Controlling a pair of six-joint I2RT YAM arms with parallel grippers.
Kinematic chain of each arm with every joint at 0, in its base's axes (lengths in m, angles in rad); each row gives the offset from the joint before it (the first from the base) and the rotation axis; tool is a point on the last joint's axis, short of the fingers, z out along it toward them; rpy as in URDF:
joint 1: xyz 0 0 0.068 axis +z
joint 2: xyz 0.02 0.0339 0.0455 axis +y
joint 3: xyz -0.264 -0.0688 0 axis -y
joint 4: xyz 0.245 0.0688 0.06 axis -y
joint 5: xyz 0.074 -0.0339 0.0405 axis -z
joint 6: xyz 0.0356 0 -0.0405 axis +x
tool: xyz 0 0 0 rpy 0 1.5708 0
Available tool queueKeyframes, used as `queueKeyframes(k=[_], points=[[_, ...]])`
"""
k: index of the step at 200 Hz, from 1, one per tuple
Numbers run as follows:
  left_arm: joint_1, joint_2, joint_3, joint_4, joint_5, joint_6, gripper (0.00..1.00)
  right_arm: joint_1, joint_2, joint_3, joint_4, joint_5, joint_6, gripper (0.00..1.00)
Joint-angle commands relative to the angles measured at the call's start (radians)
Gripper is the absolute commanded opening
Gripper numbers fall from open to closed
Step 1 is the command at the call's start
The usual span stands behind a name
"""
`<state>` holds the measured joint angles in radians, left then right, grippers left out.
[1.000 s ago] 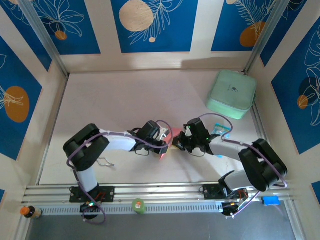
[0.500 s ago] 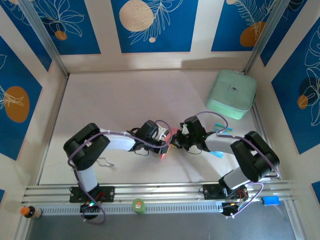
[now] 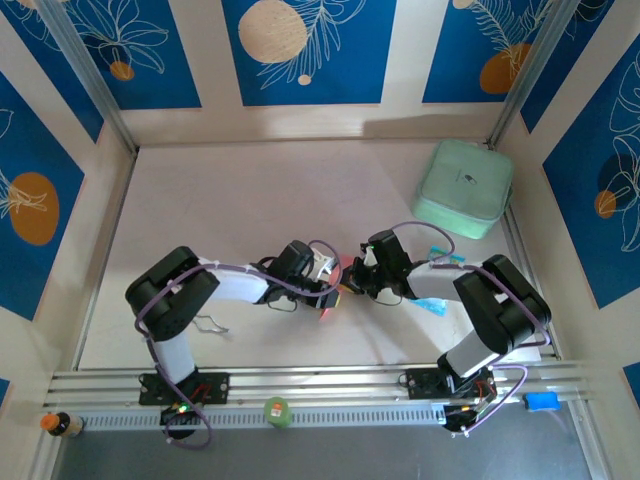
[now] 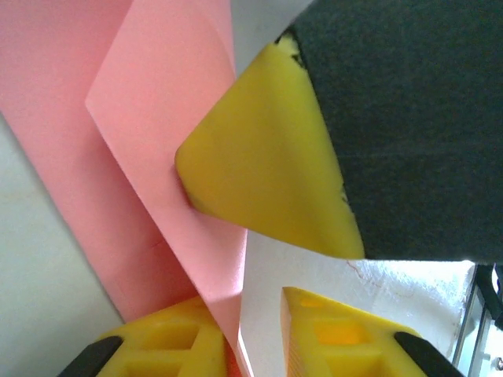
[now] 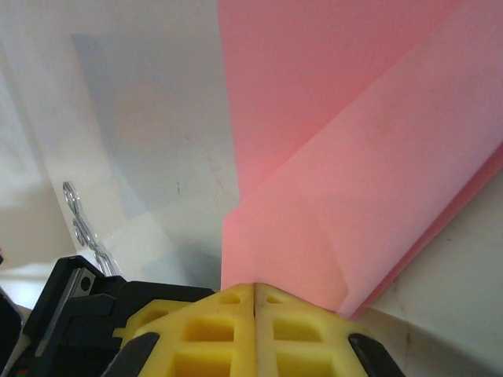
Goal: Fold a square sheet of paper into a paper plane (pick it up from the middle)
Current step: Fold the wing for the fifth time at the center of the table.
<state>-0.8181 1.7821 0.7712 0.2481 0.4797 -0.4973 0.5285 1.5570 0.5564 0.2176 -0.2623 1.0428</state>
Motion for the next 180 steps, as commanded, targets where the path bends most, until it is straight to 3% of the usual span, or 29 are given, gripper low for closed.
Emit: queueKeyframes(k=[1,42,145,180], points=[[0.013,-0.028,-0.025,-0.014,-0.004,-0.007,0.24,-0.004,0.008,0.019,0.000,0.001,-0.016,0.03],[0.016,-0.020,-0.030,0.003,0.007,-0.015,0.20,-0.002,0.010,0.014,0.005,0.003,-0.010,0.03],[0.017,-0.016,-0.028,0.020,-0.001,-0.024,0.21,0.004,0.012,0.009,0.009,0.001,-0.006,0.03],[0.019,-0.007,-0.025,0.020,0.002,-0.027,0.12,0.004,0.011,0.008,0.011,0.001,-0.004,0.03]])
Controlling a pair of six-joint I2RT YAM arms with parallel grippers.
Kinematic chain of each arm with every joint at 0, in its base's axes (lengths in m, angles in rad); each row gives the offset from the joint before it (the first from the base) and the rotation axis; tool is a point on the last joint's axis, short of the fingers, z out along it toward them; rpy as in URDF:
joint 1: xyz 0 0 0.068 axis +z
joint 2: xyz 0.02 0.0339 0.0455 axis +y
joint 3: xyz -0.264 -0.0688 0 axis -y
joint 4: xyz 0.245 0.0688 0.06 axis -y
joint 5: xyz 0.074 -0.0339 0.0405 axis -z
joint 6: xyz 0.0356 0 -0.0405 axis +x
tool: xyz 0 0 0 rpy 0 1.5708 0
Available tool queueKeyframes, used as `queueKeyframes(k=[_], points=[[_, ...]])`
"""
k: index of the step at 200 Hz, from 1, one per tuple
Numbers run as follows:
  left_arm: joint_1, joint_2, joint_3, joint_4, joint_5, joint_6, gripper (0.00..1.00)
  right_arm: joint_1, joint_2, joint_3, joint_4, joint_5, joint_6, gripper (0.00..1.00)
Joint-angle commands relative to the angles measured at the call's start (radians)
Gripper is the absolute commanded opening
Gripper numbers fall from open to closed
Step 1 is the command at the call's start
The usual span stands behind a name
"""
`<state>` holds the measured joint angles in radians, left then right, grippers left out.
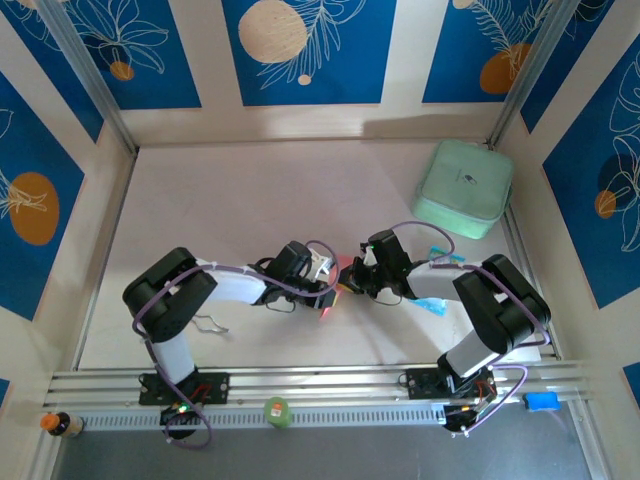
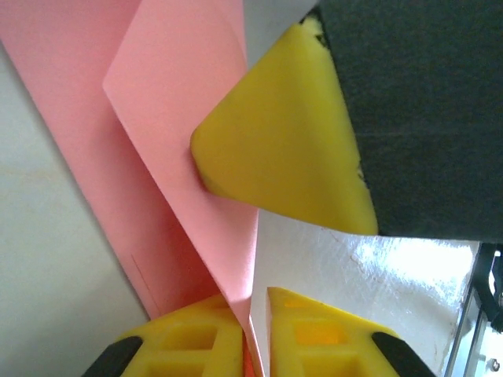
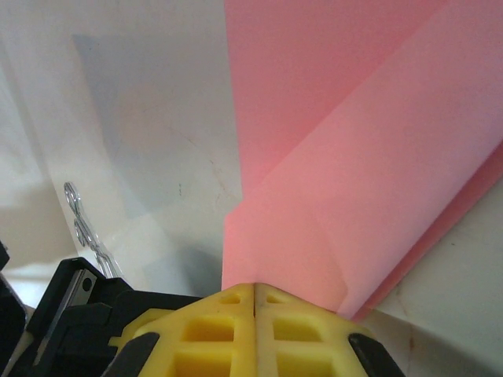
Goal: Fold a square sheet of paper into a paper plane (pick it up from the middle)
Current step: Fold the wing for the fifth time at the center of the table.
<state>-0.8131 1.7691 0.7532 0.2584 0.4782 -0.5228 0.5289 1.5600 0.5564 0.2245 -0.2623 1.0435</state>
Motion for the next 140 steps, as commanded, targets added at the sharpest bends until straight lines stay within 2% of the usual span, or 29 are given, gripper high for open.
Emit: queueKeyframes(k=[1,77,140], points=[[0.015,0.006,-0.007,0.010,0.003,-0.002,0.12,0.003,0.008,0.007,0.004,0.001,-0.005,0.03],[0.018,0.028,0.006,-0.016,0.000,-0.002,0.01,0.005,-0.002,0.008,-0.011,0.003,-0.003,0.03],[0.018,0.071,0.040,-0.084,-0.005,0.001,0.00,-0.028,-0.126,-0.038,-0.095,0.037,-0.010,0.07]])
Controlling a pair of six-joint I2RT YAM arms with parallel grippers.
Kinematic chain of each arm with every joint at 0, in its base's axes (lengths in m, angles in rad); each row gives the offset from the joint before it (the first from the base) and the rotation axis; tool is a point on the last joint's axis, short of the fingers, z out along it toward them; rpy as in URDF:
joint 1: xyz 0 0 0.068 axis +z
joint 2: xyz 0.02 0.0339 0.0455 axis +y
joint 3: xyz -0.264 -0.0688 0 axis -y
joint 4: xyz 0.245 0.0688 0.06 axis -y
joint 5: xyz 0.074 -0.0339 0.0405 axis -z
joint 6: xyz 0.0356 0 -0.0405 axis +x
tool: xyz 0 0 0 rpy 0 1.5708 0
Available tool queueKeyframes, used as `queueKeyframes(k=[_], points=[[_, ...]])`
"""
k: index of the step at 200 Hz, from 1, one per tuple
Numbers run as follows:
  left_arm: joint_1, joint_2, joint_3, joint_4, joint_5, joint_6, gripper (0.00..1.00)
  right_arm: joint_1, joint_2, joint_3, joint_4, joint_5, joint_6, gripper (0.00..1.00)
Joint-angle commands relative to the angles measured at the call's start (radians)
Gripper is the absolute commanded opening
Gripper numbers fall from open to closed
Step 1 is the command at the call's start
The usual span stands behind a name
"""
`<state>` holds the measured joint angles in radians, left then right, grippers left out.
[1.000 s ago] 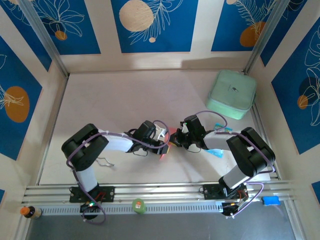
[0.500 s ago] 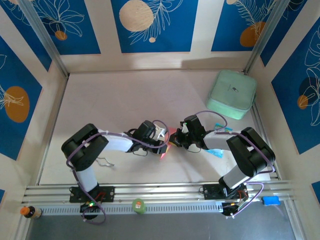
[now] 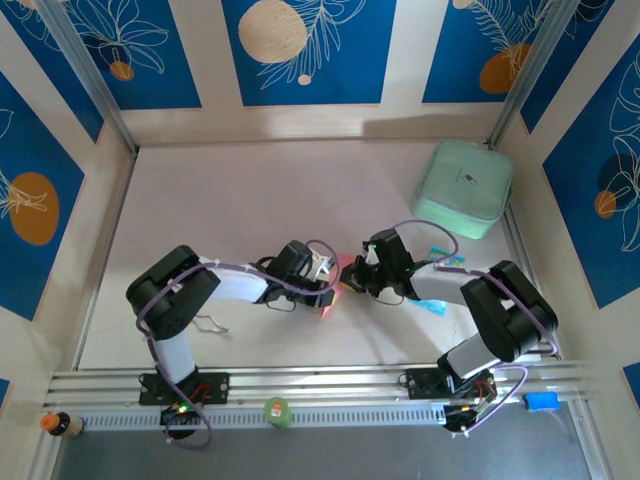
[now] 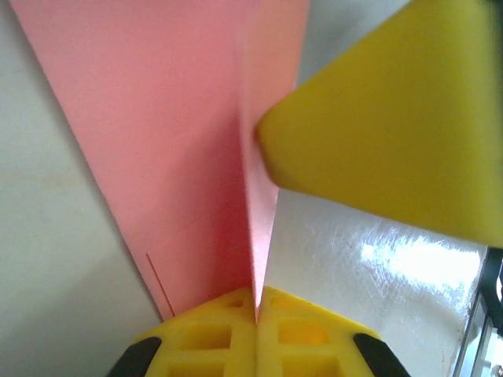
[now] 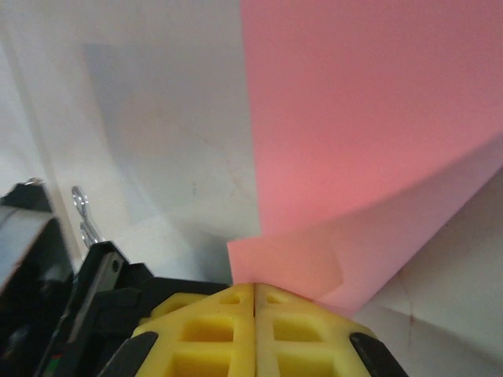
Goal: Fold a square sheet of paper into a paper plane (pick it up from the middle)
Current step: Fold the wing for the fifth time at the center of the table.
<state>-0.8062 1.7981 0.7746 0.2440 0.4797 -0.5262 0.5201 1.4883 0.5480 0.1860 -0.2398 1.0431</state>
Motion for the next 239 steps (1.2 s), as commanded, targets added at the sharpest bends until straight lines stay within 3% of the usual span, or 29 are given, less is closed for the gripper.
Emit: queueKeyframes(k=[1,88,149,239], points=[[0.010,0.043,0.018,-0.069,-0.007,0.005,0.00,-0.020,-0.057,-0.031,-0.058,0.015,-0.009,0.07],[0.010,0.088,0.042,-0.111,0.020,-0.006,0.00,-0.048,-0.100,-0.079,-0.021,0.010,-0.025,0.04],[0.025,0.093,0.013,-0.069,0.042,-0.040,0.00,-0.092,-0.024,-0.042,0.080,-0.118,-0.079,0.03],[0.056,0.092,-0.040,0.003,0.054,-0.092,0.00,-0.104,0.090,0.015,0.104,-0.160,-0.095,0.03]])
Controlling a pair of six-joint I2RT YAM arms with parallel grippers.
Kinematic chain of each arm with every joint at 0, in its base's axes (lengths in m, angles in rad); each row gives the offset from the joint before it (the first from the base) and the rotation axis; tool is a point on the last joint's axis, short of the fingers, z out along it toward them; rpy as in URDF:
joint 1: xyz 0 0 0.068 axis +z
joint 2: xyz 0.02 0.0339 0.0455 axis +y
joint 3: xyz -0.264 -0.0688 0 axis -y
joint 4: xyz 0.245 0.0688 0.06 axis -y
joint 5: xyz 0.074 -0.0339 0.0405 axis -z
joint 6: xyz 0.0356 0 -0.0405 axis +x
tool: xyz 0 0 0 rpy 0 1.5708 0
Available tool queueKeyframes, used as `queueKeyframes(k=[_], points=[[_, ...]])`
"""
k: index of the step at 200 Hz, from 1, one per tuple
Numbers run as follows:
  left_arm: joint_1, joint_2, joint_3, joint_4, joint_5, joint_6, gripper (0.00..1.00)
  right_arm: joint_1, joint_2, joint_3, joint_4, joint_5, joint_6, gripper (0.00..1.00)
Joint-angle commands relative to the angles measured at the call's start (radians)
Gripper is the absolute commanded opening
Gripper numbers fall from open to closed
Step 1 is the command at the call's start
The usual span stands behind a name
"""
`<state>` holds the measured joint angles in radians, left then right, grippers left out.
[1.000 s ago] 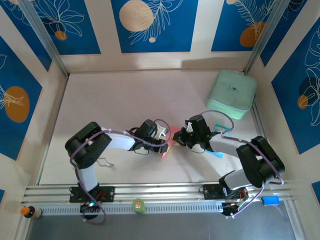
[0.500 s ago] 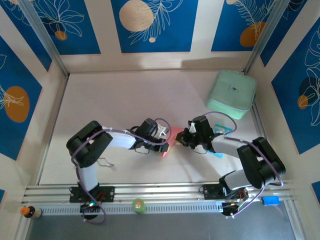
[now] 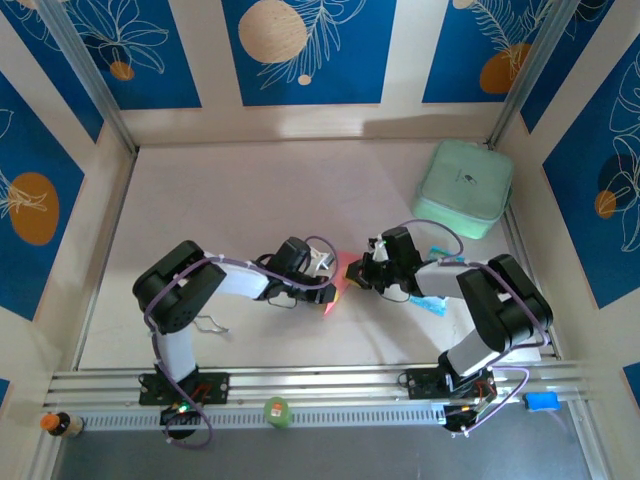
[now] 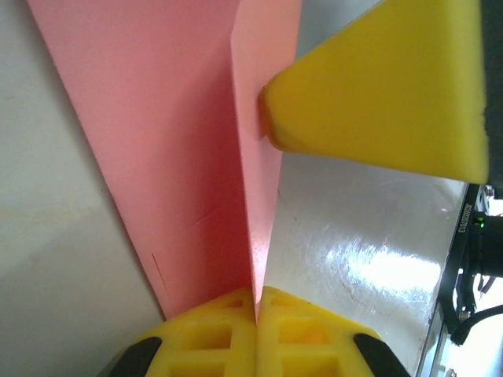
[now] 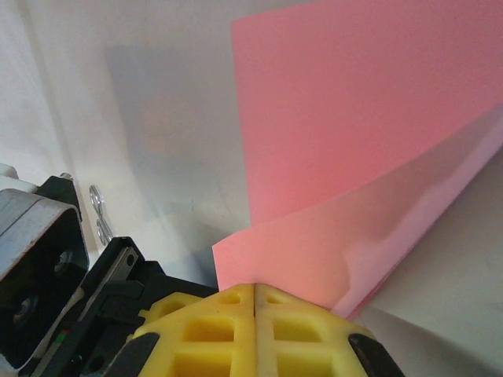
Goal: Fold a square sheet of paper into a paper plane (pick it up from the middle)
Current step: Fold the wing for the fifth time at the center of the table.
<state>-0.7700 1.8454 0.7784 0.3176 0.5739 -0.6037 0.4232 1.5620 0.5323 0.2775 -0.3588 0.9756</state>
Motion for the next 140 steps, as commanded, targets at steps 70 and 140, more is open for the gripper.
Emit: queueKeyframes(k=[70,140], points=[[0.038,0.039,-0.086,-0.036,-0.068,-0.056,0.00,-0.017,0.074,0.058,0.037,-0.089,-0.037,0.03],[0.053,0.057,-0.110,0.012,-0.054,-0.091,0.00,-0.022,0.112,0.065,0.056,-0.114,-0.062,0.03]])
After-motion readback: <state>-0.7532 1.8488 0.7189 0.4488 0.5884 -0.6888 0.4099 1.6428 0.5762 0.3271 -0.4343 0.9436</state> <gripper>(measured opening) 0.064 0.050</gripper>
